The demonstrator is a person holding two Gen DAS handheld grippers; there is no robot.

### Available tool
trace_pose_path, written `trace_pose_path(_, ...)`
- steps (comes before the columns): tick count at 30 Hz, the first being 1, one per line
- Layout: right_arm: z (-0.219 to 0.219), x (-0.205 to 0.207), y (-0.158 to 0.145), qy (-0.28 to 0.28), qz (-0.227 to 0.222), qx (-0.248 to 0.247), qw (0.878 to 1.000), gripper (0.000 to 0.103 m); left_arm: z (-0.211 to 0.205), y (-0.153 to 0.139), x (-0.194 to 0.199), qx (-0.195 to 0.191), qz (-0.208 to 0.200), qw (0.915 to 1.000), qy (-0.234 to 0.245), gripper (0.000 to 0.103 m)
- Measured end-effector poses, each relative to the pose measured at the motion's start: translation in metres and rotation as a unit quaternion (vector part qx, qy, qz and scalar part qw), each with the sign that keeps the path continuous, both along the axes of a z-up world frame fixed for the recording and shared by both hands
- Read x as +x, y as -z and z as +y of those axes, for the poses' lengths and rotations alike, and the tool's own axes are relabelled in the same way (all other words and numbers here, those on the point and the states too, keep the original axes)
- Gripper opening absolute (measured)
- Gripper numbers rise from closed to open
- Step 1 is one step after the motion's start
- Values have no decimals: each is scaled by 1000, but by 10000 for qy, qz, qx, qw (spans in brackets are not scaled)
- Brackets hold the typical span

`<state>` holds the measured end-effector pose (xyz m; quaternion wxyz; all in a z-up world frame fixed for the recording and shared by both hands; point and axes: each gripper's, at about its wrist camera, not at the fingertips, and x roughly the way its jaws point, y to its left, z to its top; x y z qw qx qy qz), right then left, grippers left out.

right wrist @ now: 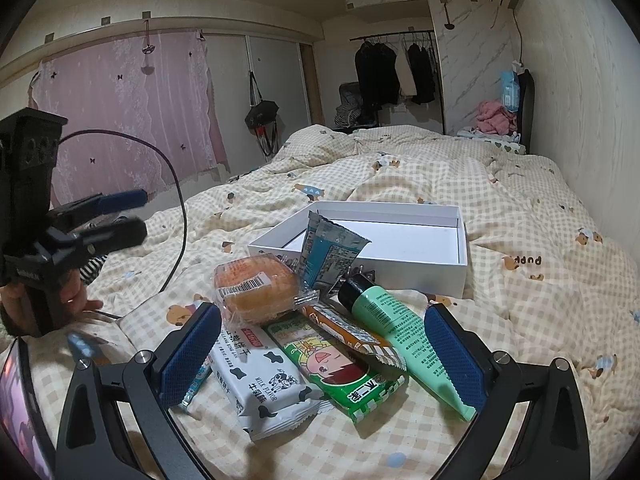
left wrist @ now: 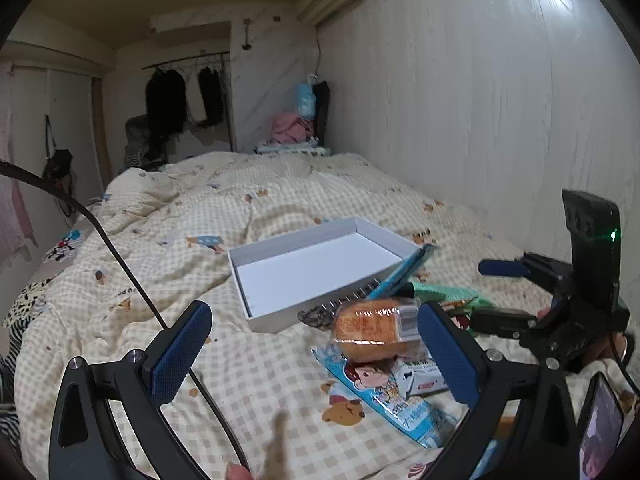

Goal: Organize objects
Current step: 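Move the left gripper down to the blue-and-white candy stick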

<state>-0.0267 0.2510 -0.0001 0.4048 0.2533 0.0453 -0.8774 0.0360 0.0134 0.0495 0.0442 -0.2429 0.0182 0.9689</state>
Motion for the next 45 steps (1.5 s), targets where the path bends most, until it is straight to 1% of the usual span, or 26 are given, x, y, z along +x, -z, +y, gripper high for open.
trace_pose_path(3, 0, -1, 1, -9, -16, 9, 10000, 102, -2, 3, -1, 57, -30, 9995, -318, 103)
trace_pose_path(5, 0, 0, 1, -11, -13, 23, 10000, 102, -5, 13, -5, 305, -226, 9990, -217, 103)
trace_pose_path(6, 0, 0, 0, -10, -11, 27, 10000, 102, -5, 18, -7, 357, -337, 9985, -228, 103)
trace_pose_path(8, 0, 0, 0, -9, -13, 19, 10000, 102, -4, 26, -14, 334, -583, 9973, -303, 103)
trace_pose_path(10, 0, 0, 0, -9, -13, 21, 10000, 102, -5, 30, -18, 430, -763, 9959, -221, 102)
trace_pose_path(12, 0, 0, 0, -13, -15, 17, 10000, 102, -7, 33, -19, 577, -845, 9947, -118, 99)
trace_pose_path(15, 0, 1, 0, -15, -18, 11, 10000, 102, -13, 41, -20, 843, -1069, 9907, -83, 80)
trace_pose_path(16, 0, 1, 0, -16, -20, 11, 10000, 102, -16, 44, -22, 919, -1148, 9890, -174, 70)
trace_pose_path(17, 0, 1, 0, -15, -19, 15, 10000, 102, -20, 47, -24, 1016, -1211, 9873, -179, 66)
trace_pose_path(19, 0, 1, 0, -17, -16, 16, 10000, 102, -25, 51, -24, 1242, -1293, 9838, -89, 62)
trace_pose_path(23, 0, 1, 0, -26, -15, 29, 10000, 102, -22, 52, -23, 1305, -1373, 9819, 47, 61)
trace_pose_path(27, -1, 1, 0, -25, -19, 27, 10000, 102, -15, 54, -26, 1089, -1506, 9826, -24, 62)
trace_pose_path(29, -1, 2, 0, -25, -25, 29, 10000, 102, -16, 55, -28, 1109, -1533, 9819, -19, 68)
trace_pose_path(34, -1, 1, 0, -26, -31, 31, 10000, 102, -17, 56, -29, 1119, -1577, 9811, -55, 78)
trace_pose_path(39, -2, 2, 0, -25, -38, 41, 10000, 102, -14, 57, -30, 1050, -1638, 9809, -12, 78)
trace_pose_path(42, -2, 2, 0, -25, -42, 43, 10000, 102, -10, 59, -33, 1080, -1737, 9787, 192, 78)
trace_pose_path(44, -2, 2, 0, -26, -42, 44, 10000, 102, -4, 63, -37, 1120, -1922, 9738, 483, 78)
trace_pose_path(45, -2, 2, 0, -26, -42, 46, 10000, 102, 0, 66, -40, 1066, -2052, 9713, 556, 78)
